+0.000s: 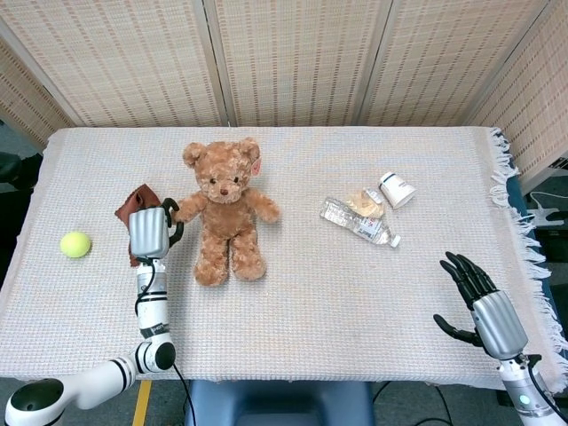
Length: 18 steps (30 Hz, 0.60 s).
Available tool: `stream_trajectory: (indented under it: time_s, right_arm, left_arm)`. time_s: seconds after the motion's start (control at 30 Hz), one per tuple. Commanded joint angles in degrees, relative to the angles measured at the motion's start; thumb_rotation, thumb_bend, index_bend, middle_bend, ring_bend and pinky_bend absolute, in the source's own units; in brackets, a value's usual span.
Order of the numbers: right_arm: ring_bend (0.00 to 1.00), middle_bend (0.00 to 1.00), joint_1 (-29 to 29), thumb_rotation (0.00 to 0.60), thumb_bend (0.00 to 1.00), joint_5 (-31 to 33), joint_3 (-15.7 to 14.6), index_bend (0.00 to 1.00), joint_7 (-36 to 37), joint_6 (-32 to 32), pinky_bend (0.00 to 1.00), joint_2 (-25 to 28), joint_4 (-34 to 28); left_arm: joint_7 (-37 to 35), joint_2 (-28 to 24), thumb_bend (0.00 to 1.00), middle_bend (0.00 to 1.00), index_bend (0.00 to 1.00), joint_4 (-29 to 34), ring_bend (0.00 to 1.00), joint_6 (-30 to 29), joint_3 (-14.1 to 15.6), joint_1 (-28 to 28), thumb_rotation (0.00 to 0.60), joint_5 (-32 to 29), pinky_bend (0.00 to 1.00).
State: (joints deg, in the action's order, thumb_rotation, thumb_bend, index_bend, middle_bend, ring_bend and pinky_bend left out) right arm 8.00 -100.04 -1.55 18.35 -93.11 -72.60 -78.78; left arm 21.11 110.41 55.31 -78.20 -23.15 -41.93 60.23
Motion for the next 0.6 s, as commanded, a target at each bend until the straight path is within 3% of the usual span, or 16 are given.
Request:
stream_trajectory:
  time_s: [0.03, 0.23, 0.6]
  right_arm:
    - [0.0, 0.0, 0.0, 0.6, 0.13, 0.0, 0.0, 0.0, 0.0, 0.0, 0.13, 0.0, 0.0]
    - [0.0, 0.0, 0.1, 0.6, 0.13, 0.1, 0.0, 0.0, -0.1, 0.3, 0.13, 0.0, -0.1]
    - [0.0, 0.0, 0.1, 0.6, 0.13, 0.1, -0.1, 0.0, -0.2, 0.4, 0.13, -0.1, -0.1]
  left_arm:
    - [-0.3, 0.4, 0.33, 0.69, 0.5, -0.4, 0.58, 1.0, 0.3, 0.3, 0.6, -0.1, 0.54]
    - [2.1, -0.2, 0.33, 0.7, 0.51, 1.0, 0.58, 4.8, 0.2, 1.2, 0.6, -2.9, 0.55]
    - [-2.3, 1.0, 0.33, 0.7, 0.51, -0.9, 0.58, 0.9, -0.6, 1.0, 0.6, 0.7, 0.55]
